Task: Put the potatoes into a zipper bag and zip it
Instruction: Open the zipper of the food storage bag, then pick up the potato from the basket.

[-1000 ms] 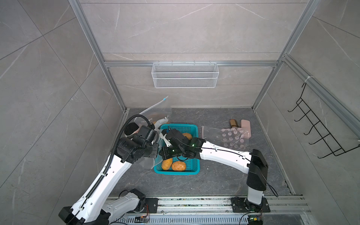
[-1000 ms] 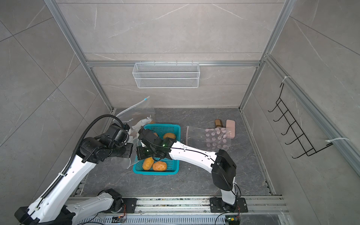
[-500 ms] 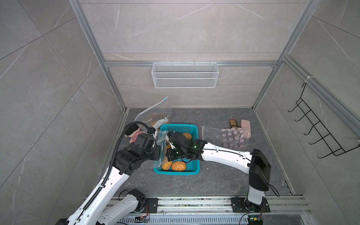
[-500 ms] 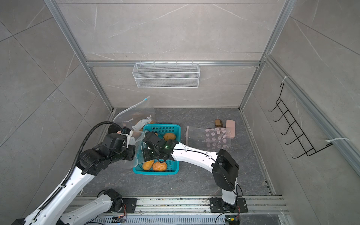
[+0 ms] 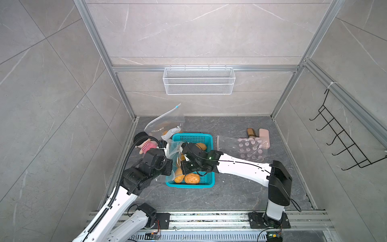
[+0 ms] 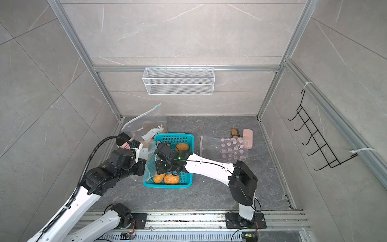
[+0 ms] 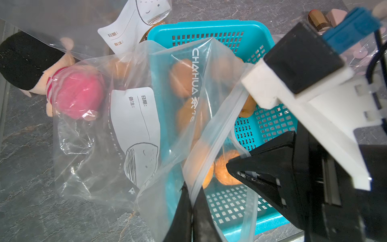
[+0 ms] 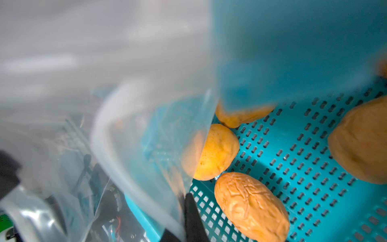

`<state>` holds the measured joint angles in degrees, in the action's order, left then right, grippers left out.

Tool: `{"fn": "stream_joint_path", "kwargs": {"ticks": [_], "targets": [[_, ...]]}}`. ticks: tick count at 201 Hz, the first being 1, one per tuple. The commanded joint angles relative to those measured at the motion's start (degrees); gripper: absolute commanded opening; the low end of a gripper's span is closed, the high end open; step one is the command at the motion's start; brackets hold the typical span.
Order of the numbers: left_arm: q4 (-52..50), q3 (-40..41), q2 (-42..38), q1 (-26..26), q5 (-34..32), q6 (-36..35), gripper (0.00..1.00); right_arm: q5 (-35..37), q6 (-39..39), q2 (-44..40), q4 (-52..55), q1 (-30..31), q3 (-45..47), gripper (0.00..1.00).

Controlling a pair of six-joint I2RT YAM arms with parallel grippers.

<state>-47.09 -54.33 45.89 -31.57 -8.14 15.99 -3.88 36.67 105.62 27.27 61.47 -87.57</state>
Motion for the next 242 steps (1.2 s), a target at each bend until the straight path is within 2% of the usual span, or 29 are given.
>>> {"fn": "stream_joint_path", "kwargs": {"ticks": [1,18,77,135,161,182,216,242], "targets": [[2.89,0.57,-0.52,-0.12,0.24,-0.09,0.0,0.16,-1.74,-2.76,0.81,-0.04,-0.34,0.21],[2.14,0.86,-0.25,-0.11,0.58,-0.1,0.0,0.92,-2.42,-2.74,1.41,-0.08,-1.19,0.29],[2.98,2.6,-2.03,-0.02,1.72,-0.38,0.0,0.22,-4.26,-5.46,1.51,-0.02,-1.81,0.43],[3.05,3.44,-2.34,0.9,3.69,-1.18,0.0,4.15,-7.24,-11.59,3.1,-0.04,-1.26,0.48],[2.97,3.63,-2.31,1.09,3.95,-1.62,0.0,10.47,-8.85,-13.39,6.45,-0.12,-1.2,0.6],[2.88,3.72,-1.91,1.07,4.21,-1.85,0.0,17.84,-7.74,-11.98,11.12,-0.67,-2.18,0.7],[2.96,3.89,-1.69,1.07,4.89,-1.94,0.0,23.2,-1.98,-5.36,17.3,-2.15,-5.91,0.73],[3.04,3.97,-1.55,1.07,5.2,-2.07,0.0,23.01,3.12,-1.14,16.22,-3.46,-6.87,0.72]]}}
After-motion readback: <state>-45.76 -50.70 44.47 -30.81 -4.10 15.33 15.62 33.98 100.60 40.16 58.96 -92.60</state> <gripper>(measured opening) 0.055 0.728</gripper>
